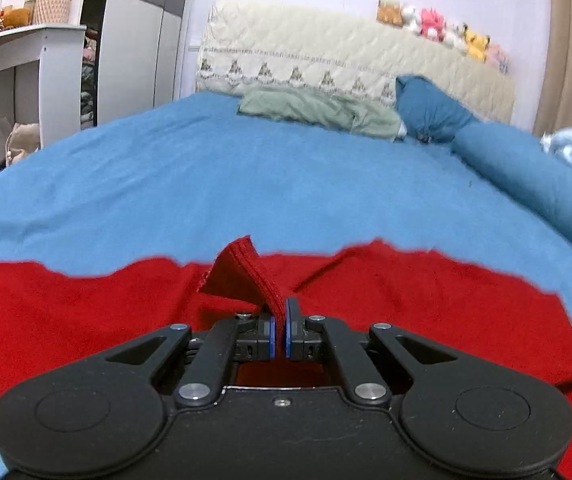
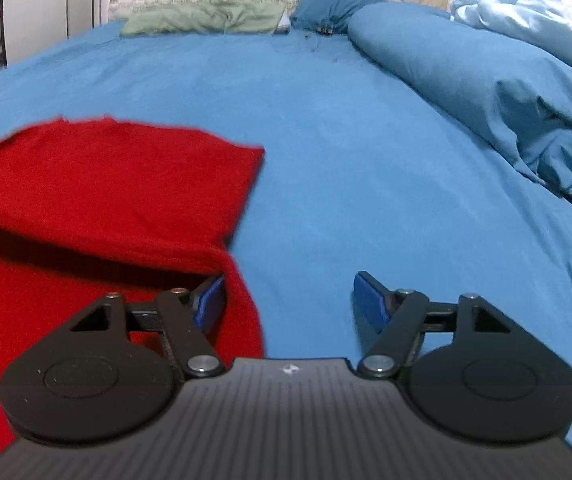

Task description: Fold small clothes

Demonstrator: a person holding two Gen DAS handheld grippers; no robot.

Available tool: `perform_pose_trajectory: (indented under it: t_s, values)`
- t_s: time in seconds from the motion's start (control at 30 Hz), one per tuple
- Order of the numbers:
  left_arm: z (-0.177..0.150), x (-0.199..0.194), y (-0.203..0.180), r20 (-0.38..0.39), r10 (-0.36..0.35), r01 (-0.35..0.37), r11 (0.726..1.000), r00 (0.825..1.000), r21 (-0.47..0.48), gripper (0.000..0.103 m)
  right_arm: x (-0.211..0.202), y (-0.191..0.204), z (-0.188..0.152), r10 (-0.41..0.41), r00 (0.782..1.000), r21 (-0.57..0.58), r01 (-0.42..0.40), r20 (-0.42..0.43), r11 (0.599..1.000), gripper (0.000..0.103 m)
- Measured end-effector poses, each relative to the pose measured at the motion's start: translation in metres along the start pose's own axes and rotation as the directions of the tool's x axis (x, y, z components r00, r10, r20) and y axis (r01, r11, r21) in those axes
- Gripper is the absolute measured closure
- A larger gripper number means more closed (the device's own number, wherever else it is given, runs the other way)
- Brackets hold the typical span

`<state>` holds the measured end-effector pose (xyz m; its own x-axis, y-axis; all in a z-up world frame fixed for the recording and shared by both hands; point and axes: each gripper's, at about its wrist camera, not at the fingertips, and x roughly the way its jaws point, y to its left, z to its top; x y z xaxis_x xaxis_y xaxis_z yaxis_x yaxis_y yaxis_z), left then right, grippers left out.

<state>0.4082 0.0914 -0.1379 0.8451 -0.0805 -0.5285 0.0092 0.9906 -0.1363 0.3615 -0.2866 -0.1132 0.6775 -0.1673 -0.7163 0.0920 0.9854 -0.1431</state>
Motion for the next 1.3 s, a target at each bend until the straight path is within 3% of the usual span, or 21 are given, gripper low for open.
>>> perform_pose_trajectory:
  t_s: [0.07,0.13,0.2,0.27,0.43,0.57,0.73,0.87,1.1,1.3]
  values:
    - [-0.008,0.007,0.004,-0.048,0.0,-0.001,1.0,0.999,-0.01,0.097,-0.001,-0.003,-0.008,0.012,1.0,-0.022,-0.012,-0.002,1.0,0.02]
    - [-0.013,0.004,0.009,-0.081,0.006,-0.007,1.0,0.997,-0.021,0.088,-0.005,-0.005,-0.01,0.016,1.0,-0.034,-0.017,-0.004,0.999,0.02]
    - [-0.018,-0.009,0.015,-0.1,0.045,-0.048,0.999,0.994,-0.021,0.069,-0.011,-0.008,-0.009,0.02,1.0,-0.046,-0.021,-0.017,0.999,0.02]
    - [-0.019,-0.025,0.018,-0.097,0.1,-0.1,0.995,0.99,0.006,0.06,-0.021,-0.007,-0.005,0.022,1.0,-0.064,-0.022,-0.001,0.998,0.02]
    - [-0.01,-0.041,0.012,-0.052,0.065,-0.06,0.994,0.997,0.095,0.054,-0.047,0.016,0.01,0.21,0.974,-0.116,-0.2,0.084,0.973,0.017]
    - [0.001,-0.018,0.002,-0.073,0.019,-0.014,0.998,0.997,0.062,0.053,-0.024,0.046,0.024,0.301,0.951,-0.074,-0.296,0.075,0.952,0.017]
    - [-0.002,0.012,-0.001,-0.118,0.001,0.007,0.998,0.993,0.065,0.053,0.009,0.052,0.016,0.295,0.955,-0.025,-0.295,0.009,0.955,0.017]
    - [-0.005,0.023,0.002,-0.123,0.0,0.008,0.998,0.992,0.062,0.052,0.001,0.045,0.014,0.325,0.945,-0.005,-0.325,0.025,0.946,0.016]
    - [-0.008,0.029,0.001,-0.106,0.009,0.0,0.996,0.994,0.086,0.043,0.036,0.05,0.066,0.359,0.931,-0.009,-0.359,0.065,0.933,0.016]
    - [-0.001,0.042,0.002,-0.131,0.014,-0.002,0.996,0.991,0.085,0.027,0.09,0.037,0.086,0.292,0.956,0.088,-0.292,0.014,0.952,0.016]
